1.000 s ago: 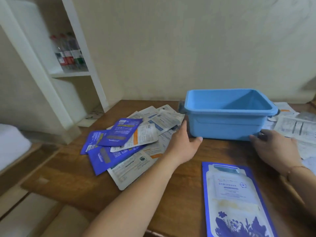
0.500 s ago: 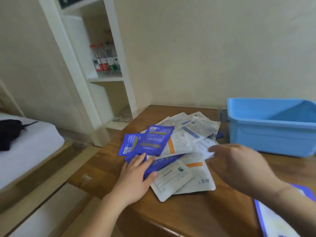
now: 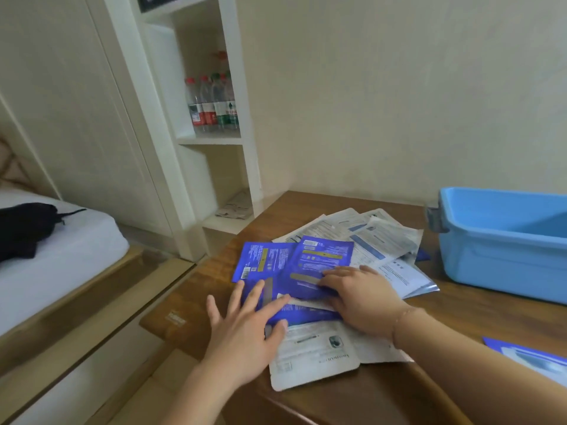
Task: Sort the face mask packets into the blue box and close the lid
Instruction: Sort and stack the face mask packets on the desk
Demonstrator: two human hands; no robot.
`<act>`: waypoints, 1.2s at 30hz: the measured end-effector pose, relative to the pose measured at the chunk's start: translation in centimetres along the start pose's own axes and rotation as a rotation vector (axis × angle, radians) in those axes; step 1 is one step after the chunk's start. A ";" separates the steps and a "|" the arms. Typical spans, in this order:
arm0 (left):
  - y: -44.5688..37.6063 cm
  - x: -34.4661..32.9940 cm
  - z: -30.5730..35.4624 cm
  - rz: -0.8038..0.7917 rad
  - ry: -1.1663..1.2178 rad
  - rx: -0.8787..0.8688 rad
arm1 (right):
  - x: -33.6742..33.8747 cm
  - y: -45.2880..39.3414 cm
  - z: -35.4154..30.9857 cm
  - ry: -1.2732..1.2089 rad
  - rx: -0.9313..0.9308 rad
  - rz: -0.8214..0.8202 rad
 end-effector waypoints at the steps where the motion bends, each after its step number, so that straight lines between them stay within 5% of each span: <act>1: -0.6 0.0 0.0 -0.006 0.000 0.014 | 0.4 0.8 0.7 -0.006 -0.003 0.016; 9: -5.3 0.3 0.7 -0.094 -0.103 0.106 | 1.3 7.7 5.0 -0.058 -0.022 0.040; 12: -4.6 1.8 3.5 0.061 -0.076 -0.035 | 2.0 9.8 4.7 -0.057 0.014 0.086; 17: 2.2 3.1 12.6 -0.068 0.545 -0.435 | 8.7 16.2 4.8 -0.172 -0.066 0.545; 19: 4.8 3.4 15.1 -0.115 0.814 -0.404 | 11.5 18.7 5.7 -0.492 -0.134 0.694; 22: 7.4 2.8 17.5 -0.133 1.114 -0.240 | 12.4 20.5 7.8 -0.983 -0.263 0.699; 26: 9.8 2.0 20.9 -0.261 1.375 -0.177 | 11.8 23.1 10.6 -1.050 -0.394 0.682; 31: 11.4 0.1 23.0 -0.360 1.227 -0.189 | 8.9 26.2 14.0 -1.036 -0.556 0.618; 36: 12.2 -0.8 24.6 -0.217 0.602 -0.322 | 5.0 27.5 17.1 -0.847 -0.723 0.447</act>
Point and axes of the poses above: each hand's wrist, its own y-axis away from the middle knuckle, its own x-axis out of the back of the hand, z = x × y, the point moved 8 cm from there along -y, towards the middle knuckle, and after that the axes turned 5 degrees about x, right-handed, at the moved point
